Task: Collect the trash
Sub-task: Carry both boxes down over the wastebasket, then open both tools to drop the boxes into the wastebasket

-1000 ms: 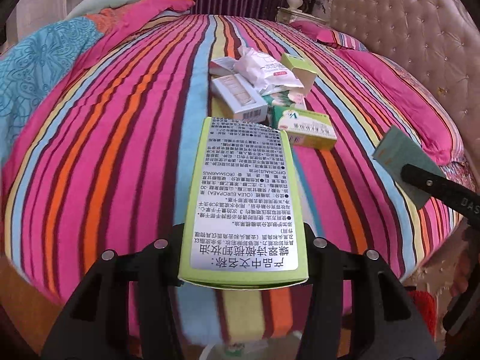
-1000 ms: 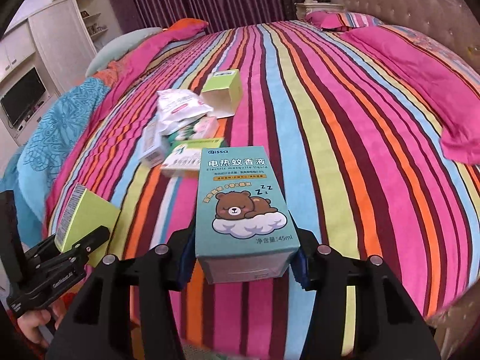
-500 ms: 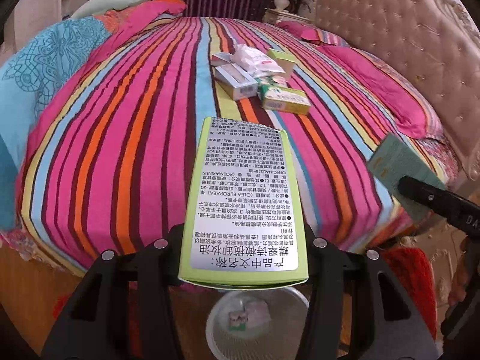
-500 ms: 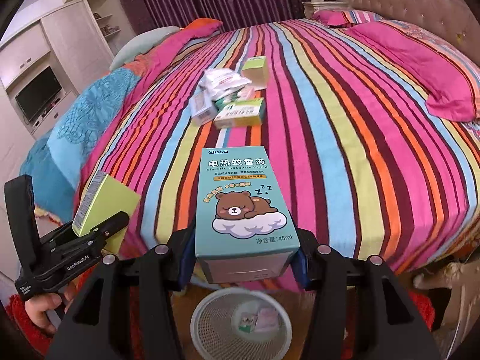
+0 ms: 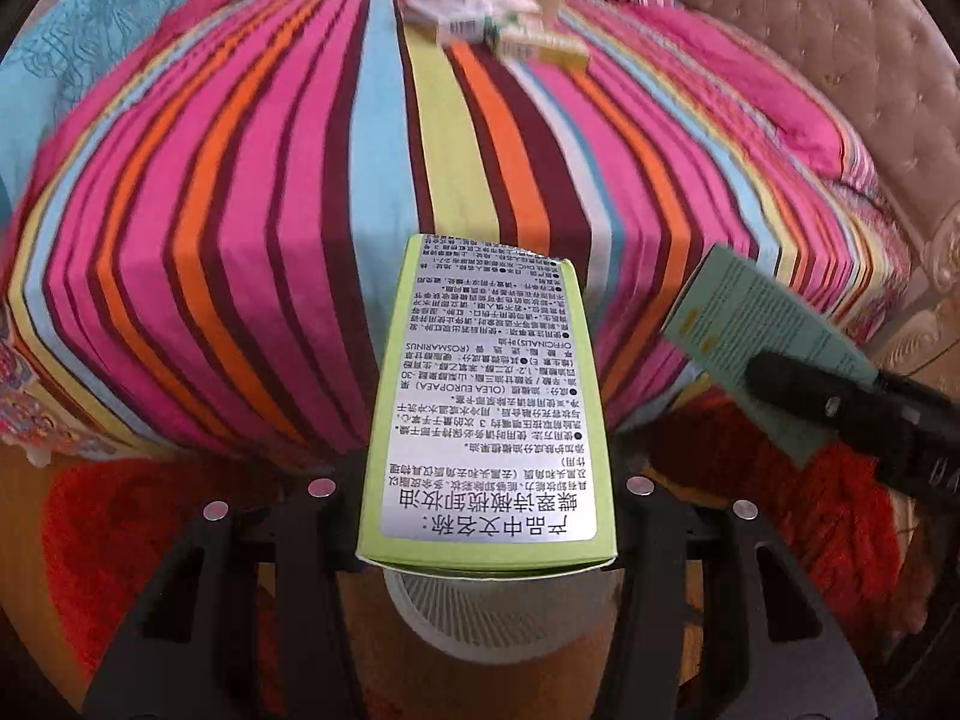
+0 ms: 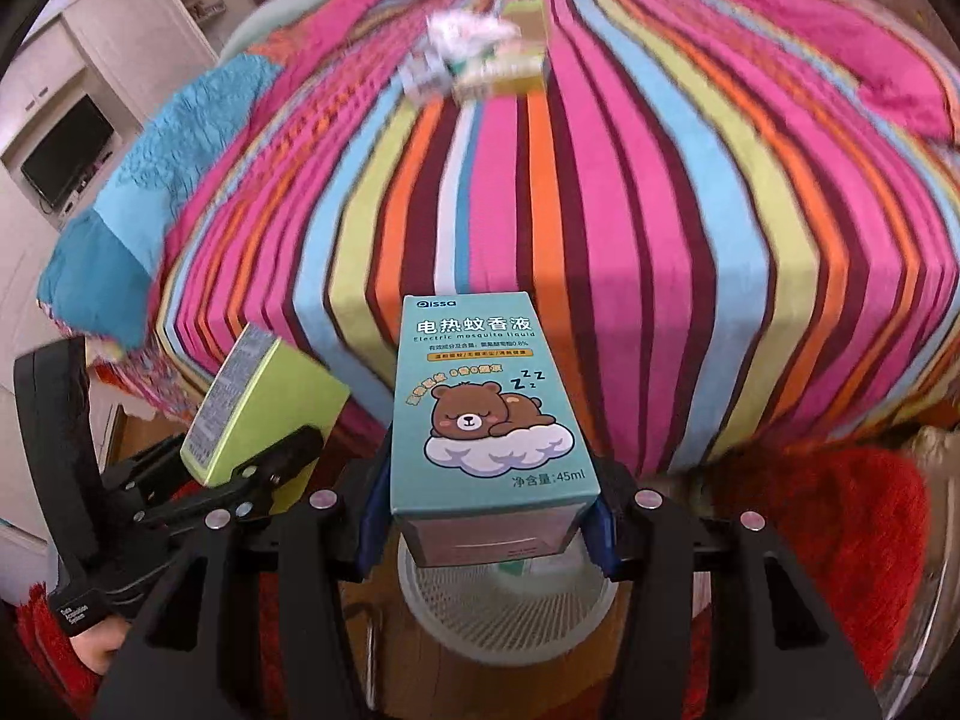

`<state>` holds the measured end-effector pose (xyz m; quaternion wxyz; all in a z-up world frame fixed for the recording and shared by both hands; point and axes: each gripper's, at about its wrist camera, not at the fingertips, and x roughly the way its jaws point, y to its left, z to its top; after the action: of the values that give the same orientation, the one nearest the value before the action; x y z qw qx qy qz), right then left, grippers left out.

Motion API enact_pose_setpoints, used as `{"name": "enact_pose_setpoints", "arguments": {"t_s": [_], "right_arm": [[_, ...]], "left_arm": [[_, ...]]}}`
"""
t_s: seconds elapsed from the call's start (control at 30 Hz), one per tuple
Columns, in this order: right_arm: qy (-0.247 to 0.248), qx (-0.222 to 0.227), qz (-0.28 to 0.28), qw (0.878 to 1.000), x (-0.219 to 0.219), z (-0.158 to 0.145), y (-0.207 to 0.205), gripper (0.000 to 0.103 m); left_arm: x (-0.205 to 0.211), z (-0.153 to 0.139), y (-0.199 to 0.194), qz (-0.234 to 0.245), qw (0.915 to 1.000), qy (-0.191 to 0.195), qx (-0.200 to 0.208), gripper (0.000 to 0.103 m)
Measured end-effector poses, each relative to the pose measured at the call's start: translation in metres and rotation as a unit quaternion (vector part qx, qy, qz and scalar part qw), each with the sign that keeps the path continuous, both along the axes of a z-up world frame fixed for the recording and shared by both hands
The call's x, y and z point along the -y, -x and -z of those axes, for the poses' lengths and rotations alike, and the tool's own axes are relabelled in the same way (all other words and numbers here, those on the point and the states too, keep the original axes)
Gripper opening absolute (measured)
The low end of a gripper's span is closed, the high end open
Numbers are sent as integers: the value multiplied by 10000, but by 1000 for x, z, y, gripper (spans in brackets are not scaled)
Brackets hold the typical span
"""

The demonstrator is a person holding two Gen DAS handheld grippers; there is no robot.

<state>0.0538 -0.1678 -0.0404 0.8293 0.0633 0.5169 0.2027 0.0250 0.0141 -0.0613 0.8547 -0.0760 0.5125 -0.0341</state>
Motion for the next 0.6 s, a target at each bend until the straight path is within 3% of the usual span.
{"name": "enact_pose_setpoints", "arguments": {"t_s": [0.27,0.6], "right_arm": [[-69,-1210,137,9925,3,57,-8,49],[165,-2333,299,9718,-4,116,-17,49]], "left_arm": [[3,44,0,25,9970,95,-772,49],[1,105,-10,-100,9785,372,-2025,49]]}}
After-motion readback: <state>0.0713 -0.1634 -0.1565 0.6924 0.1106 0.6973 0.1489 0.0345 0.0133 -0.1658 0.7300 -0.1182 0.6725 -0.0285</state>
